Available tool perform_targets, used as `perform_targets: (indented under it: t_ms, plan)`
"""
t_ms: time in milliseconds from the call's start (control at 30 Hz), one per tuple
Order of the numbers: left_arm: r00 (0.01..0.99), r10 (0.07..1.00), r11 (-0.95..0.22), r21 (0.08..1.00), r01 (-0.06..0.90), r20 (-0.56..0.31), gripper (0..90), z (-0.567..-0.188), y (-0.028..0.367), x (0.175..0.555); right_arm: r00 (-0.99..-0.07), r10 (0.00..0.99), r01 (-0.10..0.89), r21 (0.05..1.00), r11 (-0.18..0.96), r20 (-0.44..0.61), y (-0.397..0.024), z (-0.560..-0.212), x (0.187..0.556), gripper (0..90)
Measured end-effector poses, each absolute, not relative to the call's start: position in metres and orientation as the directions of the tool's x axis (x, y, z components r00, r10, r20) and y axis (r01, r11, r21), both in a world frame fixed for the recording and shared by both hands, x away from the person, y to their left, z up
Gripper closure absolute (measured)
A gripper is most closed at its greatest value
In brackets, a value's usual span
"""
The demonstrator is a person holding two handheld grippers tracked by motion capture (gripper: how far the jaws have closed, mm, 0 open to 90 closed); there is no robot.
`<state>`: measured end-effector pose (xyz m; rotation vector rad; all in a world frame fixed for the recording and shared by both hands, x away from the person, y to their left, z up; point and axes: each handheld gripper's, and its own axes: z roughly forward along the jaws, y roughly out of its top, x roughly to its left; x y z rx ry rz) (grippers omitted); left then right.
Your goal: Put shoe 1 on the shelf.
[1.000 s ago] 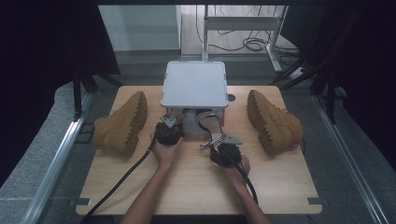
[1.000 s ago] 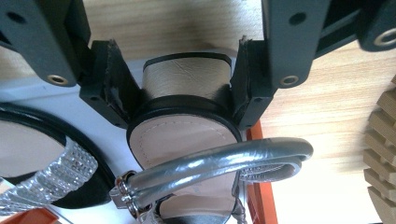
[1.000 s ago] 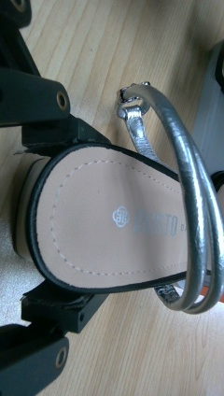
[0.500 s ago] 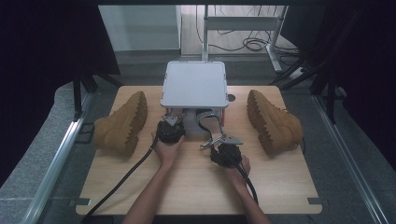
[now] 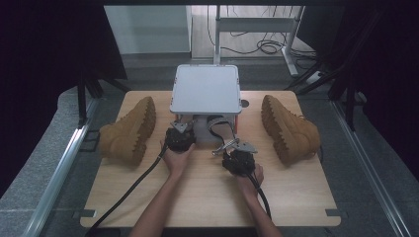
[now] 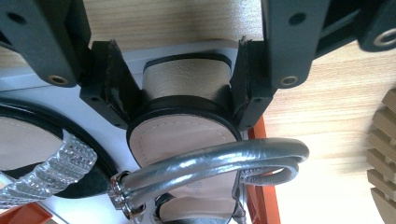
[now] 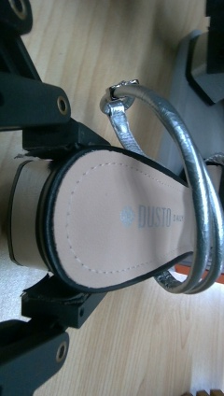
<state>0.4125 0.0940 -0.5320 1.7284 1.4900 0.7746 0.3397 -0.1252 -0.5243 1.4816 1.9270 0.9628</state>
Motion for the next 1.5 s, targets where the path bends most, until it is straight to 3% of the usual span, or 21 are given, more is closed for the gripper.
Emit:
perform_targets:
  t_ms: [767, 1167, 1500]
  plan:
    - [0.155, 0.988, -0.067, 0.826, 0.560, -0.026, 44.4, -0.532, 0.096, 0.413, -0.173, 0.985, 0.587, 0.805, 0.087, 0.020, -0.093, -0.528, 0.370, 40.3]
    - [0.156, 0.987, -0.061, 0.830, 0.555, -0.032, 44.3, -0.533, 0.096, 0.412, -0.083, 0.996, 0.554, 0.832, 0.027, 0.023, -0.081, -0.524, 0.395, 41.2]
    - [0.159, 0.987, -0.062, 0.830, 0.555, -0.032, 44.4, -0.533, 0.096, 0.412, -0.071, 0.997, 0.539, 0.840, 0.055, -0.020, -0.071, -0.530, 0.411, 41.0]
